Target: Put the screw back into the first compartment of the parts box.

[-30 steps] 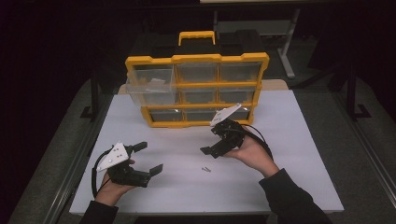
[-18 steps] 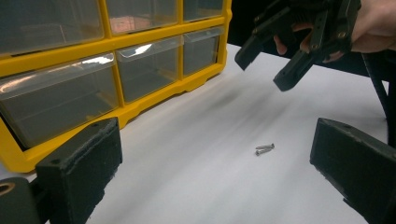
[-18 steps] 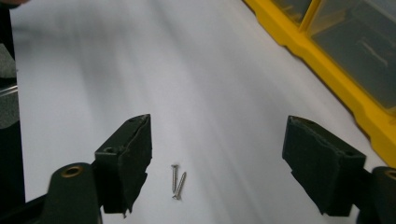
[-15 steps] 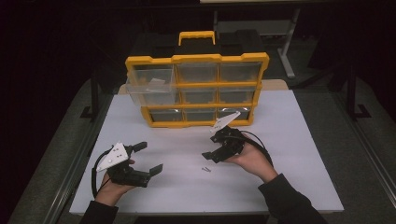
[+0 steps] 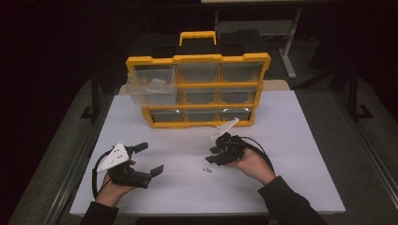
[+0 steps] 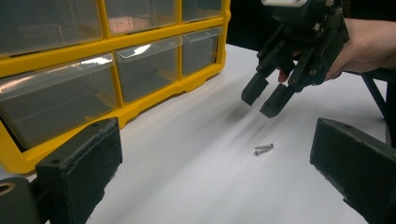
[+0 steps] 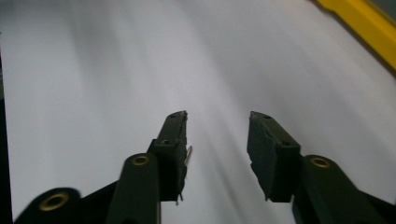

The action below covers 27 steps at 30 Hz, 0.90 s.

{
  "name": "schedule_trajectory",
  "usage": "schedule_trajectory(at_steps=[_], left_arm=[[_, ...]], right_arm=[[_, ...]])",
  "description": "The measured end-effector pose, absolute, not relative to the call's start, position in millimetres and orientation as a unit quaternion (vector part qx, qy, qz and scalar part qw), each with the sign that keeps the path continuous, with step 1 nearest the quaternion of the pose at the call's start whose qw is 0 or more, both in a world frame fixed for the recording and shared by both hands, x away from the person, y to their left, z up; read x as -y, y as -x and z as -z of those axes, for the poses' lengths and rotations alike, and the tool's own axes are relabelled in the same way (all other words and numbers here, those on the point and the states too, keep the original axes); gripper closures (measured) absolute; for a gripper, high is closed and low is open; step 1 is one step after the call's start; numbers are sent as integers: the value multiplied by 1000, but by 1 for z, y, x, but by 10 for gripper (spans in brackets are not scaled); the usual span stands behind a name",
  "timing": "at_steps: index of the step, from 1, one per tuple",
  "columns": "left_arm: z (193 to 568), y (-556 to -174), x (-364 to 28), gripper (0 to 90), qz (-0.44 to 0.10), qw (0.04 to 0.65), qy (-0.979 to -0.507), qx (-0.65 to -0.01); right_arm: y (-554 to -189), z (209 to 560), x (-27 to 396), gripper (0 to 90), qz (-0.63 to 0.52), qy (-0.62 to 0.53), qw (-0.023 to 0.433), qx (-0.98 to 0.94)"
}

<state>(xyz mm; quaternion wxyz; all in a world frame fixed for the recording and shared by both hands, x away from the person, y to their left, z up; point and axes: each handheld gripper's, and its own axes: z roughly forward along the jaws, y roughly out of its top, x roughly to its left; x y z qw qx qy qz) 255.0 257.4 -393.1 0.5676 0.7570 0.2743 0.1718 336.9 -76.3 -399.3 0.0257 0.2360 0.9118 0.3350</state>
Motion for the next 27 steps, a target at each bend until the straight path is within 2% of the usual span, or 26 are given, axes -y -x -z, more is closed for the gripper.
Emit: schedule_trajectory(at_steps=[8, 27], left_arm=[[393, -255, -258, 17, -172, 567, -757, -274], [393, -255, -258, 18, -174, 567, -757, -273]], right_arm=[[-338, 411, 74, 690, -321, -222, 9, -921], [-335, 432, 63, 764, -293, -208, -9, -933]])
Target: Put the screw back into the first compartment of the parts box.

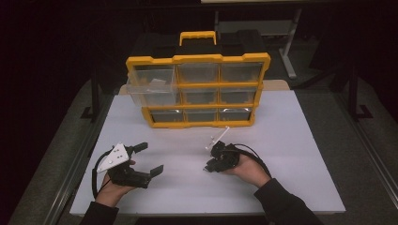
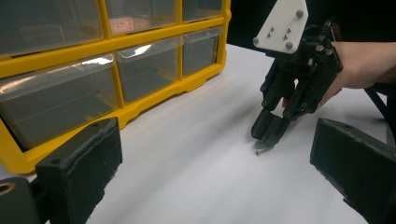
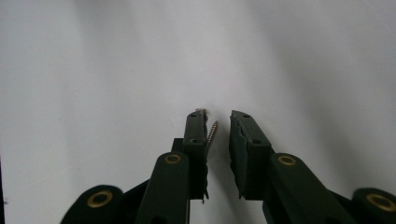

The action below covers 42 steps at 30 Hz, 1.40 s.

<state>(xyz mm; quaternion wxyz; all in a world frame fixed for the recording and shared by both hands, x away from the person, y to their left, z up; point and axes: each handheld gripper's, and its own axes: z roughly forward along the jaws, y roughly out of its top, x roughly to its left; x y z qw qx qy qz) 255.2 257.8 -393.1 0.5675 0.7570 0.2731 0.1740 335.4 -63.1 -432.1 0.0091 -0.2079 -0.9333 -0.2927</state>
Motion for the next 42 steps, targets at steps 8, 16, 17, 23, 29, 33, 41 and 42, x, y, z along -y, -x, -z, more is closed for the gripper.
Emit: schedule_trajectory(at_steps=[8, 16, 17, 23, 29, 33, 41, 42], left_arm=[[393, -255, -257, 17, -174, 567, -758, -273], [393, -255, -257, 18, -173, 568, -757, -274], [393, -255, -257, 18, -173, 568, -757, -274], [393, -255, -257, 18, -173, 567, -757, -273], [393, -255, -257, 17, -173, 568, -757, -273], [393, -255, -257, 17, -173, 567, -757, -273], [393, -255, -257, 17, -175, 567, -758, -271], [392, -255, -258, 17, -175, 568, -758, -270]], right_arm=[[-335, 434, 63, 829, 288, 209, 6, 935], [-335, 434, 63, 870, 286, 213, 5, 934], [-335, 434, 63, 871, 286, 213, 5, 934], [-337, 433, 64, 874, 285, 214, 7, 934], [-339, 427, 67, 874, 291, 219, 9, 931], [-340, 422, 68, 874, 294, 215, 7, 931], [-342, 406, 73, 874, 305, 214, 0, 928], [-343, 404, 73, 874, 306, 215, -2, 928]])
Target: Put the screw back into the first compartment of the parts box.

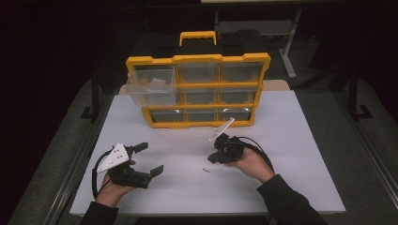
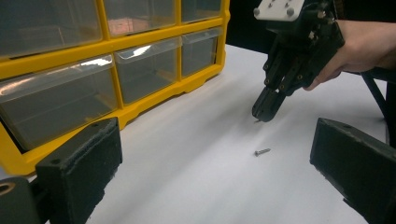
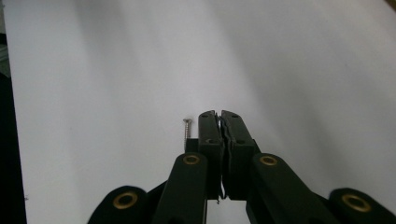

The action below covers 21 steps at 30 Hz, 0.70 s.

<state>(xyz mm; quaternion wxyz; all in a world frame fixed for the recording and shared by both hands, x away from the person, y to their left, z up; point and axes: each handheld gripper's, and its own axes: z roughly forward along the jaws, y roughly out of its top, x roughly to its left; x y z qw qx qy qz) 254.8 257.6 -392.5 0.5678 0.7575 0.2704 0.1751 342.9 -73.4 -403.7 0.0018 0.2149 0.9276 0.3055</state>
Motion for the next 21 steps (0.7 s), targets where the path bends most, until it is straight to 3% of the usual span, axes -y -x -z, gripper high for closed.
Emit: schedule_trajectory(at_steps=[21], left_arm=[[393, -255, -256, 17, -176, 569, -757, -270]], right_arm=[[-350, 363, 72, 873, -329, -204, 16, -922]])
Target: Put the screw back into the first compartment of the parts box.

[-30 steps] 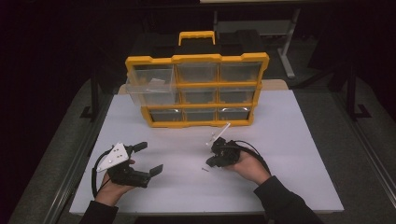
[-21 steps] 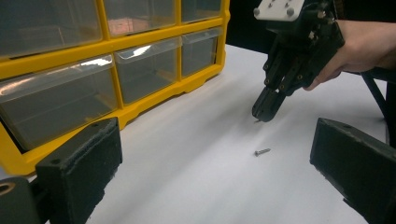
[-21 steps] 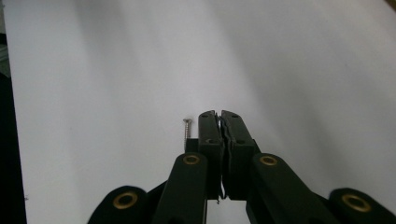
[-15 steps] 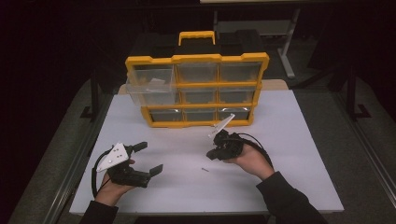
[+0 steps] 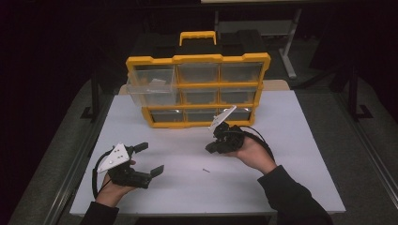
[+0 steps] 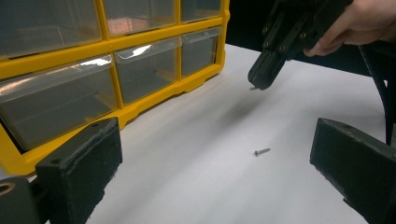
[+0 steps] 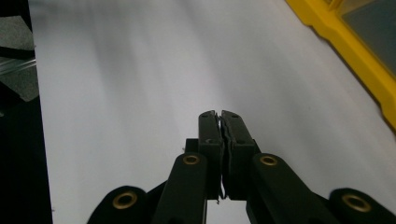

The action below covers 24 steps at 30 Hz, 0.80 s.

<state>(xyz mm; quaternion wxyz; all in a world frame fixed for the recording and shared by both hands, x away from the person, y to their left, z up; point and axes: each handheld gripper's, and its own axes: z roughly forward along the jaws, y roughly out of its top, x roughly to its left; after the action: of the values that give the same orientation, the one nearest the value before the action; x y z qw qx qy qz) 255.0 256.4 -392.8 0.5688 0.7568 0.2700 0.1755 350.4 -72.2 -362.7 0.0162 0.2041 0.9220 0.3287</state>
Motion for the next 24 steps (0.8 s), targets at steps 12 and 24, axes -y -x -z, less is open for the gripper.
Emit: schedule_trajectory(at_steps=[12, 24], left_arm=[[393, -255, -255, 17, -173, 571, -755, -271], [393, -255, -256, 17, -174, 572, -754, -273]], right_arm=[[-353, 338, 73, 873, -346, -212, 4, -914], [-358, 312, 74, 873, -365, -197, 14, -910]])
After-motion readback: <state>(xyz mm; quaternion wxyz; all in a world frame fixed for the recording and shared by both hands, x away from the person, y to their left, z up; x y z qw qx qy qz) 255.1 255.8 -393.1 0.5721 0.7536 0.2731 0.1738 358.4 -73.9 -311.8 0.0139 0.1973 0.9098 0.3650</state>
